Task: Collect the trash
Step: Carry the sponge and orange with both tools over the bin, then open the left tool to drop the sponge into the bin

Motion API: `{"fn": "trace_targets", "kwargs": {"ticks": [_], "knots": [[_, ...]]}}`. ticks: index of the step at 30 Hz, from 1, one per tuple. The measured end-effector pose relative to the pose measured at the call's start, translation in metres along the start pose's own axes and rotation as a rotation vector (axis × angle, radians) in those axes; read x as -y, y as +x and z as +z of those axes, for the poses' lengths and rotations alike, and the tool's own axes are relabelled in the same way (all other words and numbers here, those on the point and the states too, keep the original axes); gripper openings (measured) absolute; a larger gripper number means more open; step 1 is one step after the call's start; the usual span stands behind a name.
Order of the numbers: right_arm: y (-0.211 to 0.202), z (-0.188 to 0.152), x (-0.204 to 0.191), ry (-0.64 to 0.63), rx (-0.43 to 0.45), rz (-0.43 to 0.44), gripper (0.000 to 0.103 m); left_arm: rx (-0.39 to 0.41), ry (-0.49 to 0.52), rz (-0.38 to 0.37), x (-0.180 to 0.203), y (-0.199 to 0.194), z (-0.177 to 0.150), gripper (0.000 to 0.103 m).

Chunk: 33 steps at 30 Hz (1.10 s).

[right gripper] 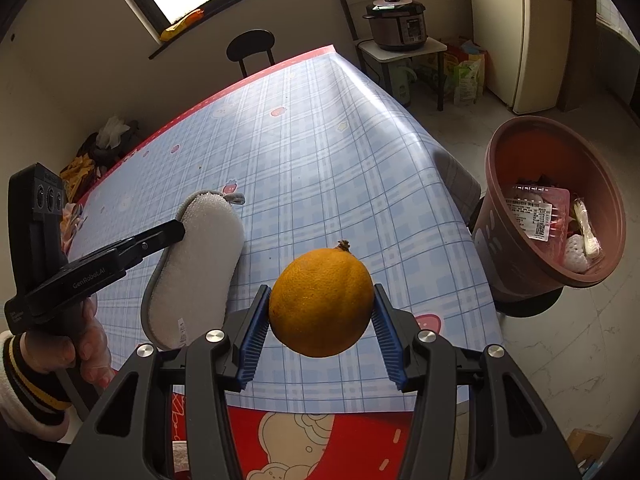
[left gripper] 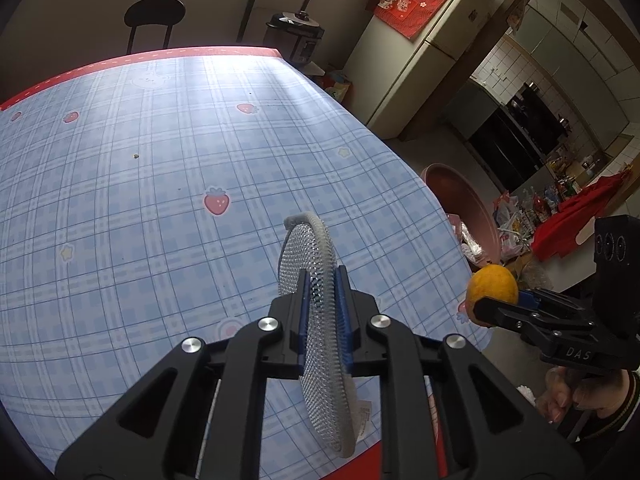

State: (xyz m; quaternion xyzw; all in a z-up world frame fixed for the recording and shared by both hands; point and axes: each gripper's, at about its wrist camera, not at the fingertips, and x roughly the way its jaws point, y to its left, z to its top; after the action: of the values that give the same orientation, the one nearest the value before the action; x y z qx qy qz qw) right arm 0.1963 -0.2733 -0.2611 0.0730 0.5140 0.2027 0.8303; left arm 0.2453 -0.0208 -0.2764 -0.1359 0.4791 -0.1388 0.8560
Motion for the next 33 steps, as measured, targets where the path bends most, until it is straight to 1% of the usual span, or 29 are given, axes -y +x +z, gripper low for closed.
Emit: {"fn": "trace_targets", "kwargs": {"ticks": [7, 10, 14, 17, 22, 26, 33], "knots": [[-0.012, 0.002, 0.007, 0.016, 0.031, 0.004, 0.050, -0.005, -0.017, 0.008, -0.005, -0.007, -0.002, 0.014], [-0.024, 0.004, 0.013, 0.019, 0.065, 0.001, 0.050, 0.035, -0.021, -0.023, 0.002, -0.023, 0.008, 0.014], [-0.047, 0.005, 0.031, 0.043, 0.118, -0.014, 0.050, 0.109, 0.009, -0.053, 0.021, -0.048, 0.031, 0.014], [-0.065, 0.005, 0.054, 0.075, 0.159, -0.037, 0.050, 0.149, 0.049, -0.073, 0.046, -0.057, 0.047, 0.014], [-0.093, -0.004, 0.105, 0.155, 0.209, -0.088, 0.050, 0.165, 0.111, -0.130, 0.101, -0.050, 0.068, 0.015], [-0.110, -0.013, 0.150, 0.224, 0.231, -0.130, 0.050, 0.151, 0.160, -0.171, 0.149, -0.027, 0.078, 0.015], [-0.133, -0.019, 0.219, 0.290, 0.259, -0.182, 0.050, 0.113, 0.218, -0.219, 0.229, 0.034, 0.093, 0.015]]}}
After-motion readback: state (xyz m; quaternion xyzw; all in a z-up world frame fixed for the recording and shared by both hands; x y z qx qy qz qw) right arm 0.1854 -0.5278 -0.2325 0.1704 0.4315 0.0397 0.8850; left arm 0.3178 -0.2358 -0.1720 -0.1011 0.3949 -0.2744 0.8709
